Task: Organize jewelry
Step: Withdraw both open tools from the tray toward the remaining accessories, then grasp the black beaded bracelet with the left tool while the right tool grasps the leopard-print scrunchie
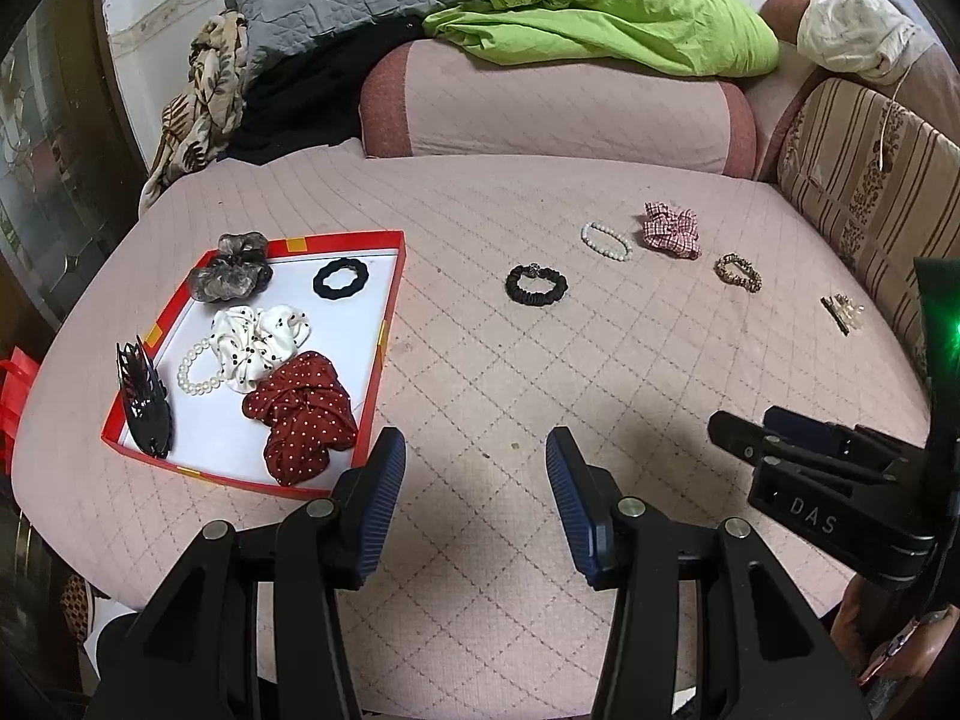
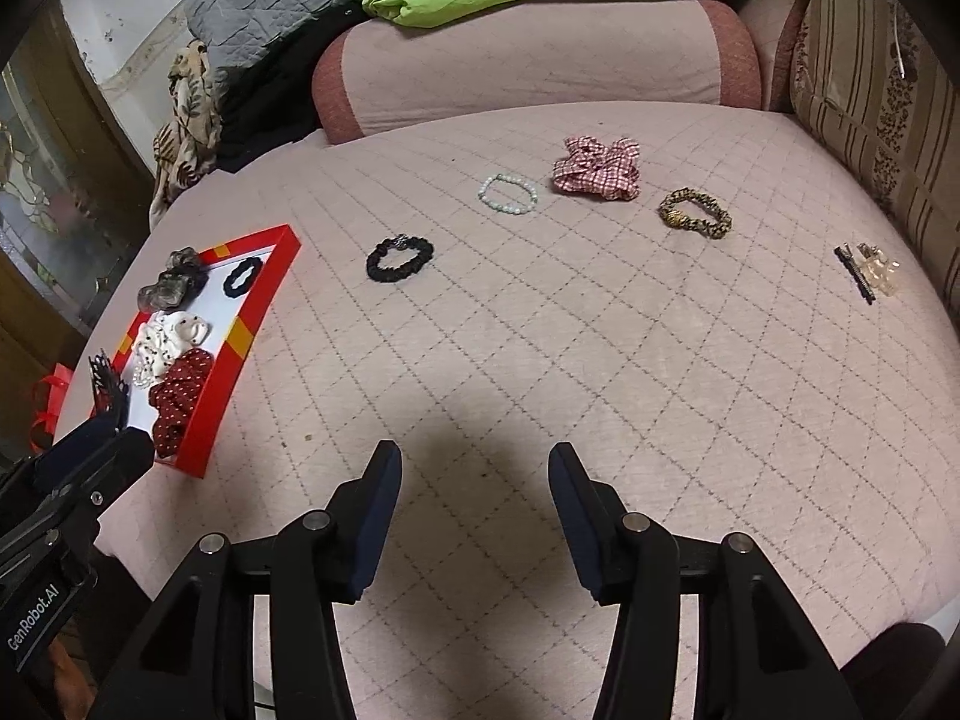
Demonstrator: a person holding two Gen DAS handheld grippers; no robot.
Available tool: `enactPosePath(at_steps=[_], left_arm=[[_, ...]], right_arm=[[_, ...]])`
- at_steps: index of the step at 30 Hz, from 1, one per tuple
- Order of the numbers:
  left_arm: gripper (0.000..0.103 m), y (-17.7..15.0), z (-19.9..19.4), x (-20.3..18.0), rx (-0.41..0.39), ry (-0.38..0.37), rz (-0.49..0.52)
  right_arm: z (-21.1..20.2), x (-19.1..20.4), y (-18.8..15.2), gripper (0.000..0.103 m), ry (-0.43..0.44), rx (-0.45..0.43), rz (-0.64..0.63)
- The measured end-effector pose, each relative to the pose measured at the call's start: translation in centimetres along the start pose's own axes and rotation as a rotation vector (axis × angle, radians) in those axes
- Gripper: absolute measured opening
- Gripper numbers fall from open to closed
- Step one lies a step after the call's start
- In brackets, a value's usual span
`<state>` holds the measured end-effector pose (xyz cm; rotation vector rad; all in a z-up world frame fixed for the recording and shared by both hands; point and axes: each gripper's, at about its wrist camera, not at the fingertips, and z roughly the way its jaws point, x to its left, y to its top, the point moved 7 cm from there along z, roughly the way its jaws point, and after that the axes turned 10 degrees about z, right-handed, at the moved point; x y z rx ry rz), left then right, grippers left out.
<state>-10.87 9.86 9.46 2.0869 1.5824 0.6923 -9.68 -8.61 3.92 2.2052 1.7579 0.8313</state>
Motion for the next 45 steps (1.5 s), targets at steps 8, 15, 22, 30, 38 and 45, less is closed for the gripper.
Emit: enactPosePath(at_steps=[8,15,22,30,38,45], left_arm=[[0.048,0.2,1.4,-0.2,0.029,0.008,0.012],[0.048,1.6,2.7,0.5,0.044,0.036,0.024],[0.048,3.4,5.2,0.9,0.082,-0.005,0.007],[0.048,6.7,9.4,1.0,0.104,-0.048,-0.014],[0.048,9.0,15.5,1.1,0.136,-0.101,-0.055],[0.048,10.6,19.9,0.8,0.148,-0.156,-0.075]], right_arm=[[0.2,-2.2,1.0,0.057,-0.042,-0.029,0.028],[0.4,-4.7,2.0,0.057,-0.087,-0.066,0.047],[1.2,-8.0,3.5,0.057,-0.100,-0.062,0.107],[2.3,-13.0,6.6,0.057,-0.172,-0.063,0.134],[4.6,-16.9,12.0,0.057,-0.199,-0.097,0.163],[8.0,-17.0,15.5,0.057,-0.184,-0.089,0.148]])
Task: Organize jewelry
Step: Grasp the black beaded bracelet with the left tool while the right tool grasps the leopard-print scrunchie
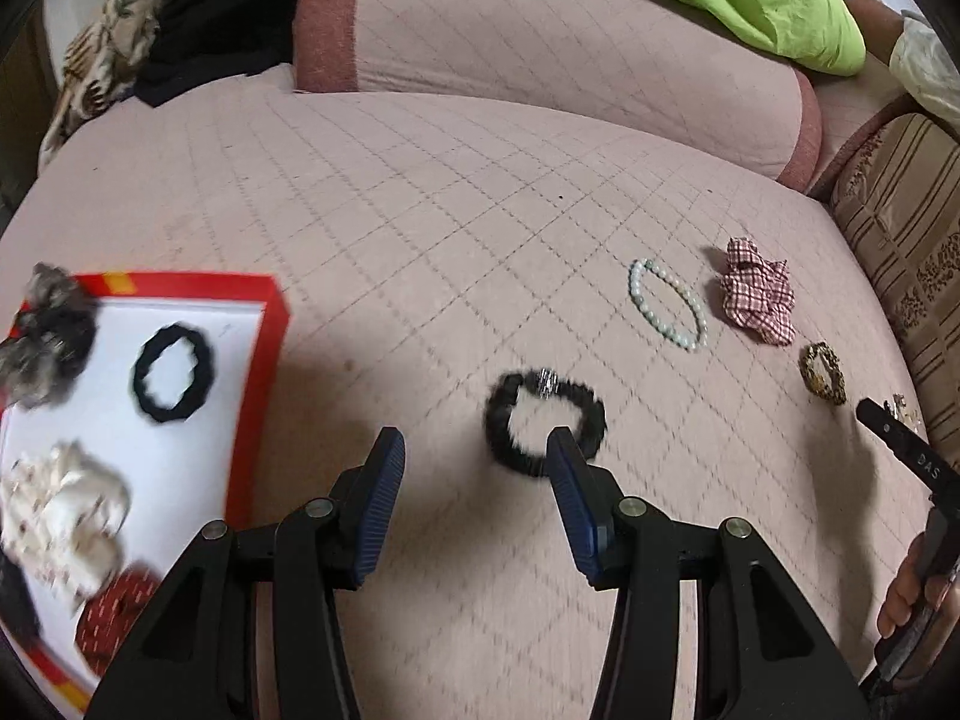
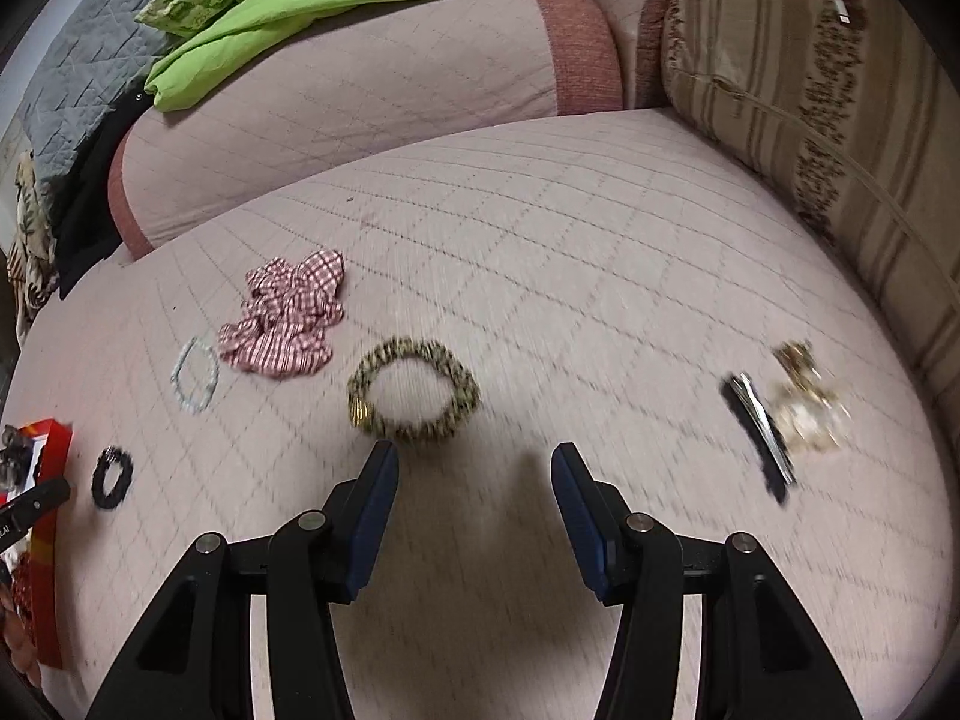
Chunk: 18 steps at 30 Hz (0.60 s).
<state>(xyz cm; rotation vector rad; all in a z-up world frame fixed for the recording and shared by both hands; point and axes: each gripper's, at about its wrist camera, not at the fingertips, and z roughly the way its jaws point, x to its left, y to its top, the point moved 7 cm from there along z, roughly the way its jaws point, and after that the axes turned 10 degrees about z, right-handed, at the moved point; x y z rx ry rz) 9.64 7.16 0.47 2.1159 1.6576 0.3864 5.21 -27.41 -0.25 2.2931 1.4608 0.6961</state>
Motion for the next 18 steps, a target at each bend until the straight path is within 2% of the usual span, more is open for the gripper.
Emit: enactPosePath(at_steps=[8,13,18], left_arm=[[0.046,1.0,3.9,0.2,0.043,-0.045,-0.017],[0.045,1.0,4.2,-0.5,0.022,-0.013,0.037],[0.046,0.9,4.5,-1.4,-0.003,0.069,0.059]], right_arm=[[2.9,0.9,1.4,0.057,-0.012,0.019,-0.028],[4.1,1.3,1.7,0.057,-0.022,0.013,-0.045],[4.8,1.8,1.8,0.056,-0.047,-0.007,-0.071]])
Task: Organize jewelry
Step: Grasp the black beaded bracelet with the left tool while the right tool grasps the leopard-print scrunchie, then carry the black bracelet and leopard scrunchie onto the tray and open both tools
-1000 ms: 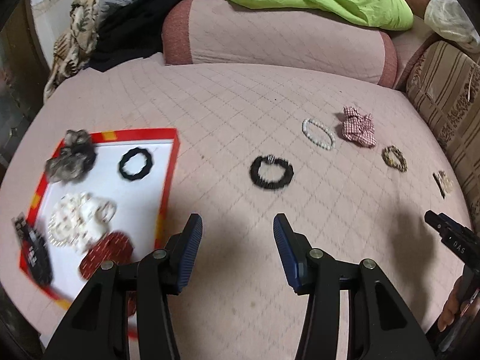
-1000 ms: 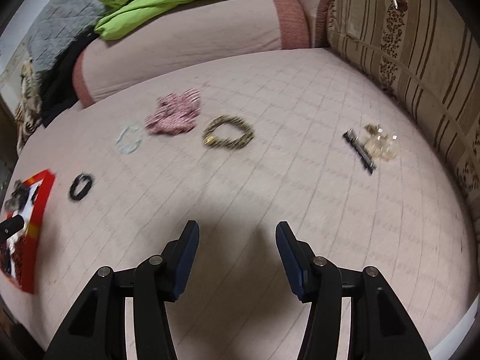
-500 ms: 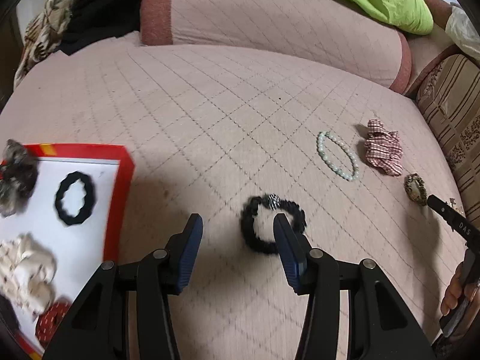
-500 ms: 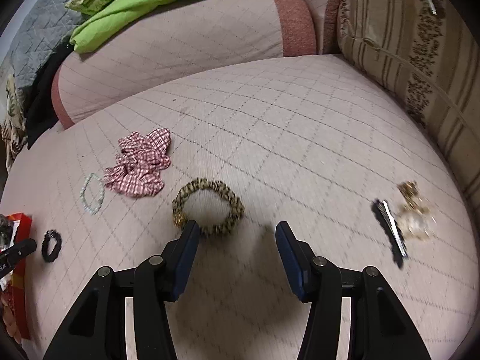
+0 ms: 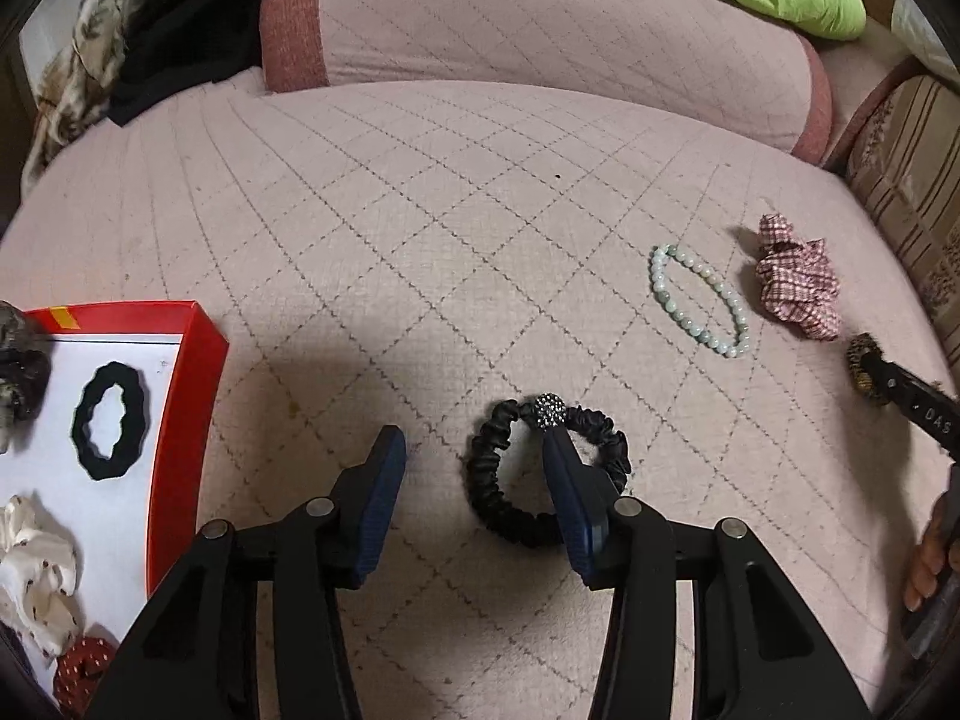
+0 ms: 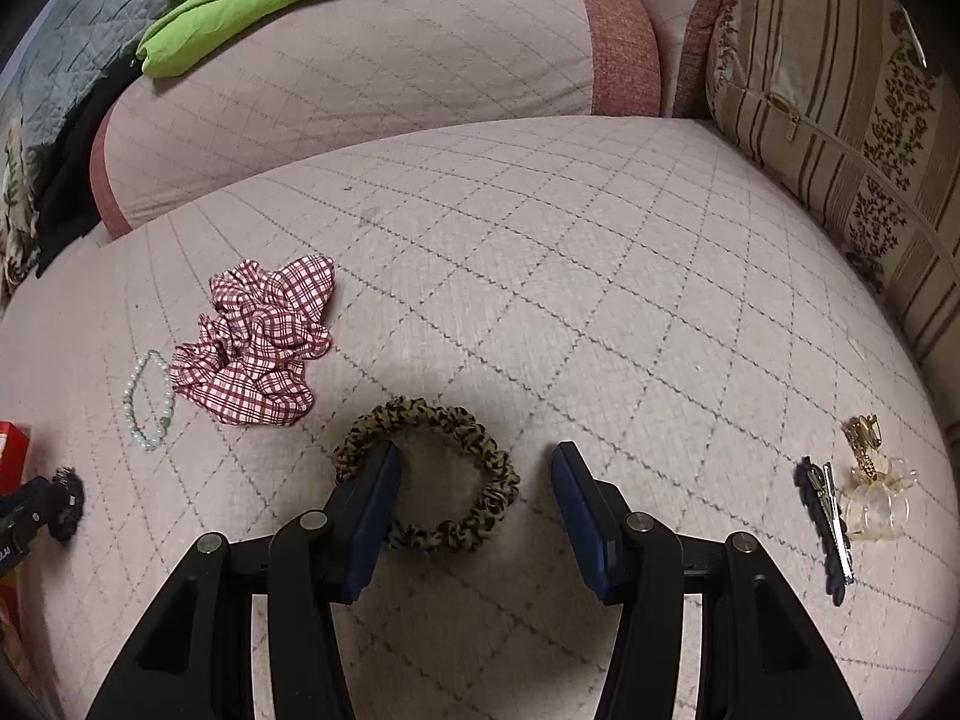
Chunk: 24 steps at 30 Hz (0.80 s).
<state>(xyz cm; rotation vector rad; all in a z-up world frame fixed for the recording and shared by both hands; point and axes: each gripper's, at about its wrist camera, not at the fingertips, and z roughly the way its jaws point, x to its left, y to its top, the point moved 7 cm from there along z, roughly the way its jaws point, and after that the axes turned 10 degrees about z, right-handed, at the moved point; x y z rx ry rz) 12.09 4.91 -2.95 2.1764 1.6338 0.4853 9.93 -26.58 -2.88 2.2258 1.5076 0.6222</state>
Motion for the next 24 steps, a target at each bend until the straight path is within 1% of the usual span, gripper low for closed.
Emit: enactPosePath(at_steps=[2,4,5,6,7,8,9,10,12,13,15,17,24], left_arm=[[0.049,0.0,0.2,-0.3,-0.013,0.038,0.005],[0.049,-0.1,0.1,-0.6,-0.019,0.059,0.005],[0.049,-0.1,0.1,-0.6,-0.014,0.054,0.004],[0.048,-0.2,0.0,-0.6,-0.006,0.048,0.007],[0.038,-0.2,-0.1,-0.6,0.003,0.038,0.010],[0.019,-0.3,-0.4,-0.6,0.009,0.030,0.011],[0.009,-0.4,-0.6,-0.5,0.023,0.014,0.009],[0.007,-0.5,-0.8,-0.5,0.034,0.000,0.001],[0.007,-0.8,-1.5,-0.2,0.047,-0.049,-0.038],[0.007,-0.9,-1.9,-0.1,0.044,-0.058,-0.045],[0.007,-1.1,-3.1,-0.1,0.025,-0.070,-0.046],[0.007,-1.3,-4.2,-0.3,0.013,-0.086,-0.048],[0.007,-2.4,-10.5,-0.2,-0.069,-0.138,-0.055]], right_arm=[[0.1,0.3,-0.1,0.053,-0.016,-0.013,-0.008],[0.1,0.6,-0.2,0.044,-0.015,-0.013,-0.013],[0.0,0.8,-0.3,0.035,-0.012,-0.010,-0.020],[-0.1,1.0,-0.4,0.024,-0.011,-0.008,-0.028],[-0.2,1.4,-0.6,0.018,-0.005,-0.002,-0.042],[-0.4,1.8,-0.8,0.010,0.000,0.004,-0.054],[-0.5,2.1,-1.0,0.009,0.005,0.010,-0.063],[-0.7,2.5,-1.2,0.009,0.010,0.015,-0.071],[-1.3,2.8,-1.6,0.008,0.033,0.031,-0.064],[-1.6,2.8,-1.8,0.008,0.047,0.037,-0.054],[-2.7,2.8,-2.1,0.008,0.084,0.047,-0.025],[-3.8,2.9,-2.2,0.008,0.102,0.043,-0.016],[-8.5,4.4,-3.3,0.008,0.162,0.014,-0.018]])
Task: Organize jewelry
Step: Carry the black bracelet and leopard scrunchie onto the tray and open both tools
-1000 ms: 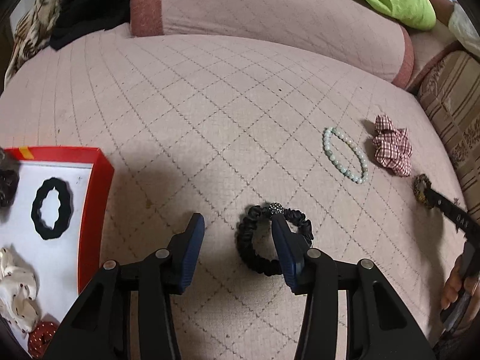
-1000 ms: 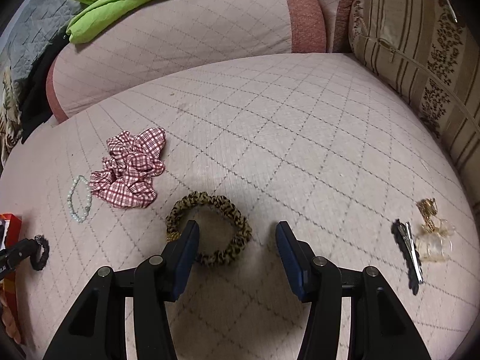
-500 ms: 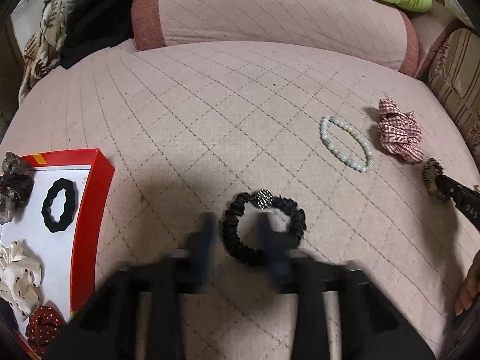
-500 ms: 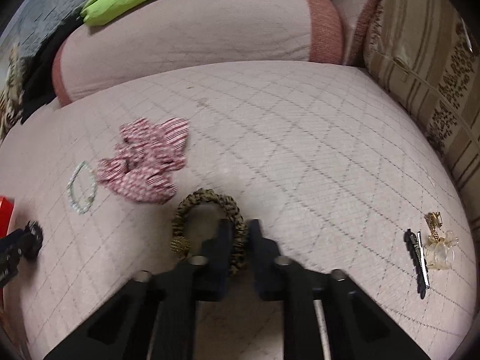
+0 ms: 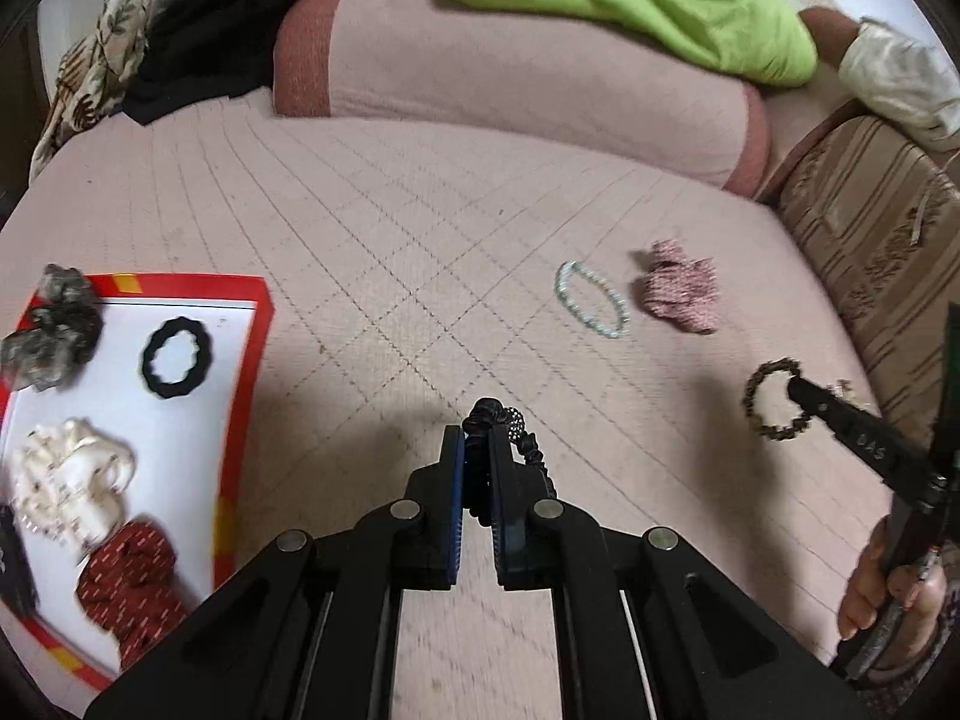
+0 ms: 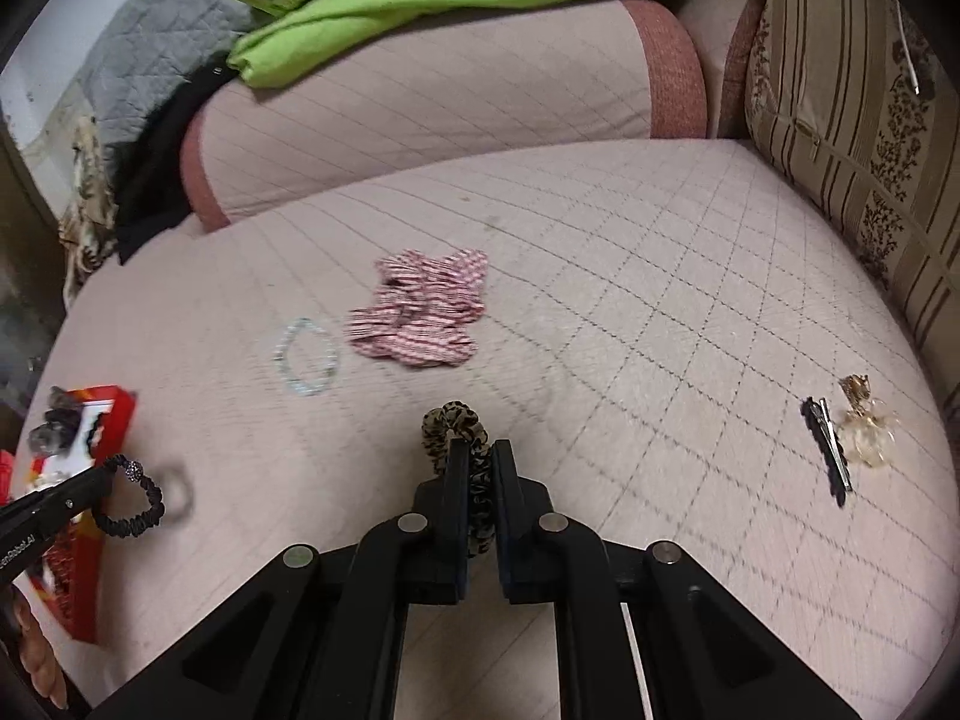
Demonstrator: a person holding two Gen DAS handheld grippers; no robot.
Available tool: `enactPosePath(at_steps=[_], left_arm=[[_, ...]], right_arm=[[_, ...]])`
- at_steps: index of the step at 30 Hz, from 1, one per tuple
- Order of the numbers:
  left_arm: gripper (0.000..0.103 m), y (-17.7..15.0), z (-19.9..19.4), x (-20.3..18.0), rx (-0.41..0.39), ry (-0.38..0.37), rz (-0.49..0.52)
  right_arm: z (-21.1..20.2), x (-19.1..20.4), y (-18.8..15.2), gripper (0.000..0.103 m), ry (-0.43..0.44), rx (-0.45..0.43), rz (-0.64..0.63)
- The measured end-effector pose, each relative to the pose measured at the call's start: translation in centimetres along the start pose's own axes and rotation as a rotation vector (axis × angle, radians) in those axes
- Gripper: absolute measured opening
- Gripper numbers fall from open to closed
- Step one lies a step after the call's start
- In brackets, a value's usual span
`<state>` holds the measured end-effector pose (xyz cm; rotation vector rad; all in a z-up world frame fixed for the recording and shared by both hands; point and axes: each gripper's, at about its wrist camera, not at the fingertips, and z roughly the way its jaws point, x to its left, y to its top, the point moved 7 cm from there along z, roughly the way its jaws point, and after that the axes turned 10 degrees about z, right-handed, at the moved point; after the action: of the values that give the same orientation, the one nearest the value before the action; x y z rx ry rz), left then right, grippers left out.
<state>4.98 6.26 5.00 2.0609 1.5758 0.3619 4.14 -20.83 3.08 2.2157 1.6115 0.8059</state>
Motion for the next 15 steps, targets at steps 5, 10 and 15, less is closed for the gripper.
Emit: enactPosePath(at_steps=[5,10,15], left_arm=[[0.007,-1.0,-4.6,1.0,-0.059,0.009,-0.043],[0.007,-2.9,-8.7,3.7,-0.095,0.058,-0.100],[0.007,-5.0,-11.4,7.8,-0.104,0.112,-0.180]], right_arm=[[-2.5,2.2,-1.3,0.008,0.048,-0.008,-0.020],[-4.8,4.7,-2.9,0.008,0.096,-0.013,-0.046],[-6.5,6.7,-4.4,0.008,0.134,-0.006,-0.067]])
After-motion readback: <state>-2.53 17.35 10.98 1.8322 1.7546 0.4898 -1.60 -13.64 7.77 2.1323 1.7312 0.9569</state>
